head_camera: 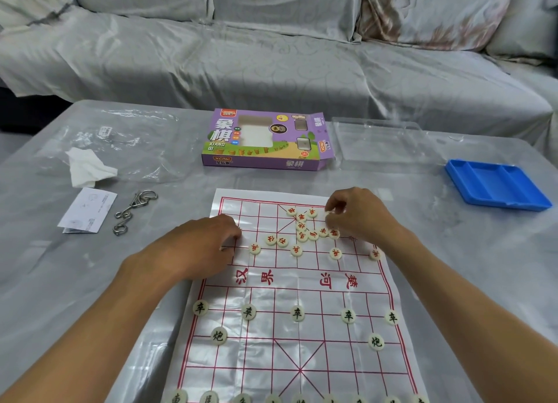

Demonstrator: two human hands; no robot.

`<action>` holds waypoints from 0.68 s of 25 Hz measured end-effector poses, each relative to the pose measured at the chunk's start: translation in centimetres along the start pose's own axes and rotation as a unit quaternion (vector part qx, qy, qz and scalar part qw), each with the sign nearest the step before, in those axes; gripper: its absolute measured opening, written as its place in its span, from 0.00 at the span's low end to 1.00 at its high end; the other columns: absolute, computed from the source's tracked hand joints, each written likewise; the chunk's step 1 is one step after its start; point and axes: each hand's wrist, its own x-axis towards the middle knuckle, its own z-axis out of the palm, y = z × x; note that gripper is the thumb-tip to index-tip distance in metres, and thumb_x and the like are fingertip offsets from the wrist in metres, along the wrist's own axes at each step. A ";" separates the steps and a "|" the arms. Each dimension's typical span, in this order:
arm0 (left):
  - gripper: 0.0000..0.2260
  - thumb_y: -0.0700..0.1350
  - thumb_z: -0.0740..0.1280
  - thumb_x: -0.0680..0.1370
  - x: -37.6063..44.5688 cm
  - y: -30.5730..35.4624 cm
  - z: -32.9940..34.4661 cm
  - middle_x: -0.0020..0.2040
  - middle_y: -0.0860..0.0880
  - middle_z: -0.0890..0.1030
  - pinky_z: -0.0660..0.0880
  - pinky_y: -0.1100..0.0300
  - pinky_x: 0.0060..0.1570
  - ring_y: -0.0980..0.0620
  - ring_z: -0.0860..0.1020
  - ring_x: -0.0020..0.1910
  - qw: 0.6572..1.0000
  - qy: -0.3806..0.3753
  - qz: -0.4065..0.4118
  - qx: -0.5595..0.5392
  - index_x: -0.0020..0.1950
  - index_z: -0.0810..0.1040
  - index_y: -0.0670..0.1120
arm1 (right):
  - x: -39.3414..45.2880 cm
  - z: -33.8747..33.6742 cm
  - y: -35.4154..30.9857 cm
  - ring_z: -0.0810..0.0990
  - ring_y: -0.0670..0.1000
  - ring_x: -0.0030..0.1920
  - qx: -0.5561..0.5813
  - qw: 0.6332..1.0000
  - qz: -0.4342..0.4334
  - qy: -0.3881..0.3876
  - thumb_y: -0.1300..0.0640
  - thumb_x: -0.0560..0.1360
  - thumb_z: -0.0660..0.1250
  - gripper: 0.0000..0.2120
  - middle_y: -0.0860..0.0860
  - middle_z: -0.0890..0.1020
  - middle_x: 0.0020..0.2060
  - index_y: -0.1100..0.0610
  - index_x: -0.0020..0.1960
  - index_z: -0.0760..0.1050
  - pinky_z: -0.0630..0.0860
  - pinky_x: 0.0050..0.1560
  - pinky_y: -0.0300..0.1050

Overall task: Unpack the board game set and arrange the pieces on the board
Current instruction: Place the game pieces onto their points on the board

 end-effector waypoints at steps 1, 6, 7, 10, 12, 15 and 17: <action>0.16 0.48 0.60 0.79 0.1 -0.1 0.0 0.66 0.61 0.70 0.69 0.58 0.59 0.55 0.72 0.61 1.000 -0.002 0.000 0.000 0.67 0.70 0.56 | -0.3 -0.5 0.8 0.77 0.44 0.43 -0.001 1.000 0.001 0.003 0.54 0.72 0.72 0.06 0.45 0.80 0.43 0.50 0.49 0.80 0.76 0.44 0.39; 0.15 0.49 0.60 0.79 0.4 -0.1 0.1 0.65 0.61 0.70 0.70 0.56 0.59 0.54 0.73 0.59 1.000 0.005 -0.002 0.008 0.66 0.71 0.56 | -2.7 -1.4 4.0 0.75 0.43 0.47 -0.023 0.998 -0.019 -0.054 0.55 0.73 0.72 0.10 0.40 0.78 0.49 0.45 0.52 0.80 0.71 0.51 0.35; 0.15 0.48 0.60 0.79 0.4 -0.1 0.2 0.64 0.61 0.70 0.71 0.56 0.59 0.54 0.73 0.59 1.000 0.006 -0.001 0.007 0.66 0.71 0.56 | -3.0 -1.2 4.2 0.74 0.43 0.47 -0.025 0.998 -0.019 -0.048 0.54 0.73 0.72 0.11 0.39 0.77 0.50 0.44 0.54 0.79 0.71 0.52 0.36; 0.15 0.47 0.60 0.79 0.3 -0.4 0.4 0.64 0.61 0.71 0.70 0.58 0.58 0.55 0.73 0.58 1.000 0.012 0.004 -0.002 0.65 0.71 0.56 | -3.2 -0.8 4.3 0.74 0.42 0.45 -0.010 1.000 -0.010 0.003 0.48 0.72 0.72 0.12 0.40 0.78 0.47 0.46 0.54 0.78 0.73 0.51 0.38; 0.15 0.48 0.61 0.79 0.3 -0.4 0.4 0.63 0.62 0.71 0.70 0.59 0.58 0.56 0.73 0.58 1.000 0.015 0.004 0.000 0.65 0.71 0.57 | -3.4 -0.7 4.4 0.76 0.43 0.44 -0.017 1.000 0.008 0.005 0.48 0.73 0.72 0.10 0.42 0.79 0.46 0.48 0.52 0.78 0.75 0.50 0.39; 0.15 0.48 0.61 0.79 0.3 -0.3 0.4 0.64 0.63 0.71 0.69 0.59 0.58 0.56 0.73 0.58 1.000 0.019 0.005 -0.002 0.66 0.71 0.57 | -3.7 -0.9 4.5 0.76 0.44 0.45 -0.011 1.000 0.014 -0.013 0.50 0.73 0.72 0.09 0.43 0.79 0.46 0.49 0.53 0.80 0.73 0.50 0.37; 0.15 0.48 0.61 0.79 0.3 -0.3 0.4 0.64 0.63 0.70 0.69 0.60 0.58 0.56 0.73 0.59 1.000 0.019 0.005 -0.003 0.66 0.71 0.57 | -4.0 -1.2 4.5 0.75 0.43 0.47 -0.004 0.999 0.001 -0.034 0.52 0.73 0.72 0.10 0.41 0.78 0.48 0.47 0.54 0.80 0.71 0.52 0.36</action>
